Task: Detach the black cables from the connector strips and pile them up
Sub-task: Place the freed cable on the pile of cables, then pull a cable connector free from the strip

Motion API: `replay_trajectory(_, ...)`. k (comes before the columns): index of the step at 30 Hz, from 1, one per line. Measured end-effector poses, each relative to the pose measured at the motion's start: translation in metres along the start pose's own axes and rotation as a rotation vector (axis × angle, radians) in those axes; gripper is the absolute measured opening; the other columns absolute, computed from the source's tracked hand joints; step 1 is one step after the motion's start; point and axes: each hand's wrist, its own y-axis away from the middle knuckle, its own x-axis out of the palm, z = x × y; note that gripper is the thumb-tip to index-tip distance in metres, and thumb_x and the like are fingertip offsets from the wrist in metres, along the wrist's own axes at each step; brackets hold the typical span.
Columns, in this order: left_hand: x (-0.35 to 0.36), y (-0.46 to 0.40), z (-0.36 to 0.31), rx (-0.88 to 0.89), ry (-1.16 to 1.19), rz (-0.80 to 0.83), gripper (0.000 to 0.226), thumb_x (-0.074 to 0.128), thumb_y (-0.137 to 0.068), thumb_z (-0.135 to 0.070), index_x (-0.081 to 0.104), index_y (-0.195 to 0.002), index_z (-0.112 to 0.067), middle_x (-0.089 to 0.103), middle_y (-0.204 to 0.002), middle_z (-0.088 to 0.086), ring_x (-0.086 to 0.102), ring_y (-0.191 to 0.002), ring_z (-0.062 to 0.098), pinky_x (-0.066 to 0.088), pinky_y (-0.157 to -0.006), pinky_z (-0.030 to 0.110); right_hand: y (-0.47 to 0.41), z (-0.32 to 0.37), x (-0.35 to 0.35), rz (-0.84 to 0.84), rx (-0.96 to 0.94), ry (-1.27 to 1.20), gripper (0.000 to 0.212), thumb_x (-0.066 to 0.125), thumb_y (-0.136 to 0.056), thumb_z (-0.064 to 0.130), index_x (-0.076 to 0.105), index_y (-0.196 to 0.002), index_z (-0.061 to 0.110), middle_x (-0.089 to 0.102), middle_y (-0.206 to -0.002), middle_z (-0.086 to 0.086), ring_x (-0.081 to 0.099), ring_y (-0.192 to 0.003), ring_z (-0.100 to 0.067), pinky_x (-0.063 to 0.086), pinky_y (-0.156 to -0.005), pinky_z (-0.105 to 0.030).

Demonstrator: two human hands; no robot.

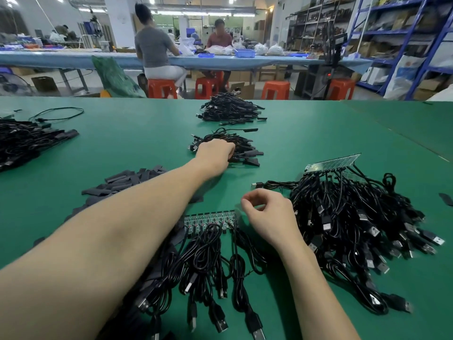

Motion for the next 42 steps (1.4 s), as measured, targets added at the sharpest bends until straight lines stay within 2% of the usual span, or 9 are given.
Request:
replay_trajectory(7, 0.013, 0.006, 0.012, -0.050, 0.114, -0.032, 0.023, 0.061, -0.092, -0.016, 0.054, -0.114, -0.016, 0.054, -0.118, 0.005, 0.054, -0.110, 0.028, 0.046, -0.082, 0.039, -0.001, -0.002, 0.001, 0.025, -0.005, 0.045, 0.011, 0.067, -0.089, 0.038, 0.074, -0.087, 0.031, 0.067, -0.074, 0.022, 0.064, -0.075, 0.002, 0.050, -0.073, -0.023)
replay_trajectory(11, -0.004, 0.041, 0.002, -0.105, 0.523, -0.147, 0.018, 0.064, -0.094, -0.021, 0.058, -0.109, -0.015, 0.061, -0.107, 0.001, 0.055, -0.085, 0.017, 0.047, -0.081, 0.030, 0.001, 0.004, 0.001, 0.089, -0.019, 0.161, 0.017, 0.061, -0.091, 0.041, 0.075, -0.096, 0.034, 0.067, -0.083, 0.021, 0.066, -0.090, -0.009, 0.048, -0.079, -0.026)
replay_trajectory(14, -0.016, 0.082, 0.002, -0.155, 0.886, -0.031, 0.005, 0.062, -0.097, -0.026, 0.063, -0.098, -0.021, 0.067, -0.093, -0.008, 0.060, -0.077, 0.006, 0.042, -0.065, 0.014, 0.005, 0.010, 0.002, 0.153, -0.035, 0.281, 0.019, 0.059, -0.093, 0.045, 0.075, -0.097, 0.038, 0.070, -0.090, 0.020, 0.062, -0.092, -0.011, 0.044, -0.077, -0.027)
replay_trajectory(19, -0.023, 0.124, 0.014, -0.048, 0.890, 0.323, 0.013, 0.071, -0.091, -0.040, 0.068, -0.098, -0.030, 0.072, -0.101, -0.011, 0.066, -0.092, 0.001, 0.051, -0.088, 0.024, 0.002, 0.015, -0.015, 0.287, 0.089, -0.226, 0.010, 0.073, -0.090, 0.038, 0.077, -0.088, 0.030, 0.076, -0.084, 0.011, 0.068, -0.080, -0.003, 0.046, -0.073, -0.021)
replay_trajectory(22, -0.025, 0.131, 0.020, -0.059, 1.019, 0.422, 0.017, 0.075, -0.087, -0.039, 0.072, -0.097, -0.026, 0.076, -0.101, -0.006, 0.069, -0.096, 0.007, 0.049, -0.098, 0.027, 0.005, 0.019, -0.023, 0.331, 0.111, -0.435, 0.006, 0.079, -0.086, 0.035, 0.079, -0.086, 0.029, 0.075, -0.078, 0.010, 0.060, -0.061, 0.007, 0.041, -0.056, -0.008)
replay_trajectory(26, -0.025, 0.138, 0.018, -0.117, 1.254, 0.424, 0.016, 0.079, -0.082, -0.038, 0.076, -0.090, -0.025, 0.076, -0.091, -0.007, 0.068, -0.086, 0.003, 0.044, -0.086, 0.019, 0.008, 0.024, -0.021, 0.351, 0.157, -0.511, 0.008, 0.084, -0.076, 0.040, 0.078, -0.077, 0.035, 0.070, -0.074, 0.013, 0.053, -0.056, 0.008, 0.037, -0.049, -0.006)
replay_trajectory(30, -0.030, 0.136, 0.012, -0.101, 1.348, 0.427, 0.017, 0.081, -0.075, -0.040, 0.078, -0.086, -0.028, 0.076, -0.089, -0.008, 0.068, -0.083, 0.002, 0.046, -0.077, 0.011, 0.007, 0.024, -0.018, 0.412, 0.238, -0.594, 0.038, 0.085, -0.053, 0.057, 0.078, -0.081, 0.032, 0.067, -0.076, 0.016, 0.048, -0.063, -0.005, 0.031, -0.055, -0.020)
replay_trajectory(36, -0.029, 0.135, 0.010, -0.126, 1.383, 0.461, 0.017, 0.085, -0.073, -0.036, 0.078, -0.085, -0.027, 0.077, -0.092, -0.004, 0.069, -0.084, 0.005, 0.043, -0.090, 0.025, 0.006, 0.022, -0.018, 0.451, 0.244, -0.624, 0.035, 0.085, -0.056, 0.053, 0.079, -0.082, 0.031, 0.065, -0.076, 0.016, 0.045, -0.060, -0.004, 0.031, -0.049, -0.016)
replay_trajectory(42, -0.029, 0.137, 0.008, -0.084, 1.452, 0.501, 0.011, 0.082, -0.076, -0.030, 0.077, -0.084, -0.025, 0.075, -0.085, -0.004, 0.067, -0.076, 0.004, 0.047, -0.078, 0.018, 0.007, 0.024, -0.020, 0.529, 0.301, -0.718, 0.023, 0.079, -0.070, 0.037, 0.075, -0.085, 0.020, 0.051, -0.055, 0.016, 0.034, -0.045, -0.001, 0.025, -0.040, -0.013)
